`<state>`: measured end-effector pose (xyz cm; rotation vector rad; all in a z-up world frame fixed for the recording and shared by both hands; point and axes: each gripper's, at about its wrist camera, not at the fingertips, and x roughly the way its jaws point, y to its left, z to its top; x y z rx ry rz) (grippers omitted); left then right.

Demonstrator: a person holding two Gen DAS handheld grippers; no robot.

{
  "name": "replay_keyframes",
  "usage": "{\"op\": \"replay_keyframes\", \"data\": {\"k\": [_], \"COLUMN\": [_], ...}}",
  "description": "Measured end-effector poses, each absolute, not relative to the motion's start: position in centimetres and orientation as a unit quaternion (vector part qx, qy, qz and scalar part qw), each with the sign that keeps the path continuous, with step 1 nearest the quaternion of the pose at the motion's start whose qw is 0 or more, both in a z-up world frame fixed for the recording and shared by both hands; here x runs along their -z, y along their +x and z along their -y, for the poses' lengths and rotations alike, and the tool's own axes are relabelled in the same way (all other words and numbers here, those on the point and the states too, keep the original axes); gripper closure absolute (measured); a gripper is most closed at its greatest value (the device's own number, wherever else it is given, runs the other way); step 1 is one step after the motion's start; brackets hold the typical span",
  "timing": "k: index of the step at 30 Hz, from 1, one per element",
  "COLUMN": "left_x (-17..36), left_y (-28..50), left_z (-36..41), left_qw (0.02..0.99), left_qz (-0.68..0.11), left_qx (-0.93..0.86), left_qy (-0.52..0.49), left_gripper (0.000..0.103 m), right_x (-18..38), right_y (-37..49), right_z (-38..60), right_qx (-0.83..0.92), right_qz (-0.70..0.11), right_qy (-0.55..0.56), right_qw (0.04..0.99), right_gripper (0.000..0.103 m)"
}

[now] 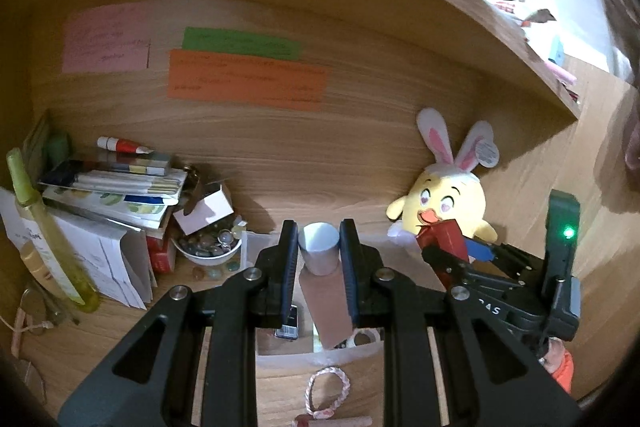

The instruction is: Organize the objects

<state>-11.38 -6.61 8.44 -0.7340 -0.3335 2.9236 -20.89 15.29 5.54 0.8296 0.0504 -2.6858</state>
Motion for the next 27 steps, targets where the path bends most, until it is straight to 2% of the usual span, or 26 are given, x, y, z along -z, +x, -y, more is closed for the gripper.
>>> {"op": "replay_keyframes", "data": {"k": [20, 27], "left_x": [-8.6, -6.4], "left_y": [-13.6, -15.2], "left_z": [6.9, 6.1], "left_qw": [0.045, 0.052], "left_qz": [0.103, 0.099], "left_qx": [-0.963, -0.953], "left_qy": [-0.244, -0.281], "left_gripper": [0.083, 0.083], "right_x": [-1.3, -0.4], "right_y": [-25.1, -25.5], "right_z": [-14.4, -13.9], "right_qx": [0.928, 0.922], "right_qz": [-0.017, -0.023], "right_qy": [0.340, 0.352], "right_qw": [0.152, 0.157], "right_gripper": [0.052, 0.052]}}
